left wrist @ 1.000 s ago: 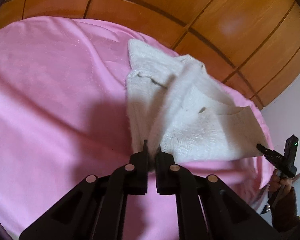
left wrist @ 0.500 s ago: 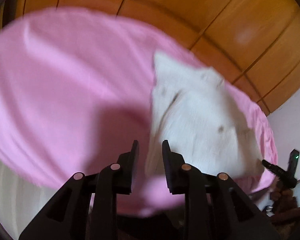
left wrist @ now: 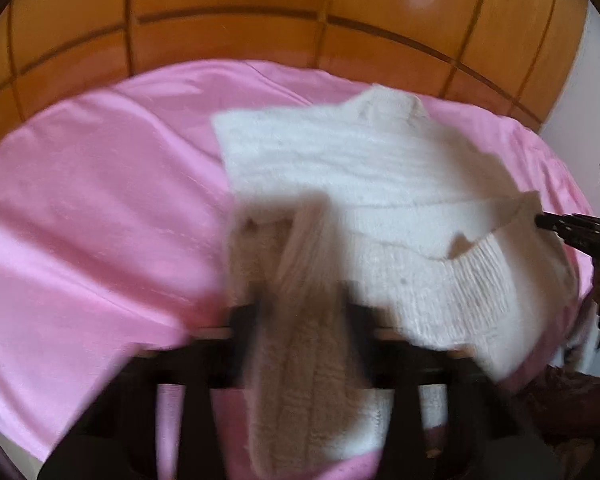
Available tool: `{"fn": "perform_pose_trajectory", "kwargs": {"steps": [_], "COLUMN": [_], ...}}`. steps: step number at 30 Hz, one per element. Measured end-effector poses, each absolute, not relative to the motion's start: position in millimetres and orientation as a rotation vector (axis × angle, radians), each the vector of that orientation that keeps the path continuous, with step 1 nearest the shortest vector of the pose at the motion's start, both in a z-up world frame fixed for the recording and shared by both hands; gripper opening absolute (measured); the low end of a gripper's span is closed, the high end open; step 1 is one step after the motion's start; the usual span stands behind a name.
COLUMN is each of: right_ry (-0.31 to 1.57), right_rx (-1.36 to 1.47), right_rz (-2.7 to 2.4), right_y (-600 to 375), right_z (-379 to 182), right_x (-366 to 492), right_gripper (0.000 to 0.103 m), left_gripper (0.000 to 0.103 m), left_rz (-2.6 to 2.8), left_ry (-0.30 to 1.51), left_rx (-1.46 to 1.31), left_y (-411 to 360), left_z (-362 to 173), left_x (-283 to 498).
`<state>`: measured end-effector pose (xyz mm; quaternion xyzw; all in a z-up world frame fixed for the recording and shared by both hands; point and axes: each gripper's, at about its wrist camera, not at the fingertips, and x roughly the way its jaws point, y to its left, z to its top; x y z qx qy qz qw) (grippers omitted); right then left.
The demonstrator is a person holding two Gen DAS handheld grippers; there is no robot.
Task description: Fold small clothes
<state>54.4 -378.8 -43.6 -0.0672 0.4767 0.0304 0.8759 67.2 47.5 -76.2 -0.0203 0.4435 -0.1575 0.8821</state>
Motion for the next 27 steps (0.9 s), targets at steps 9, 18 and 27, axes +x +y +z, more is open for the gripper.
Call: {"fn": "perform_pose_trajectory", "kwargs": {"steps": [9, 18, 27], "right_ry": [0.852, 0.741, 0.978], "right_rx": [0.013, 0.042, 0.028], "right_rz": [0.067, 0.026, -0.146], "right_y": [-400.4, -407.7, -421.3], "right_z": [24.0, 56.5, -50.3], "right_x": [32.1, 120.8, 229.0], "right_gripper": [0.004, 0.004, 0.004], "left_gripper": [0.004, 0.004, 0.008], "left_rz": [-0.398, -0.375, -0.163], "left_ry": [0.755, 0.676, 0.920], "left_rx": [-0.200, -0.319, -0.229], "left_y": [82.7, 93.0, 65.3], "left_z": [-26.5, 9.7, -66.6], "left_x": [37.8, 131.8, 249.6]}}
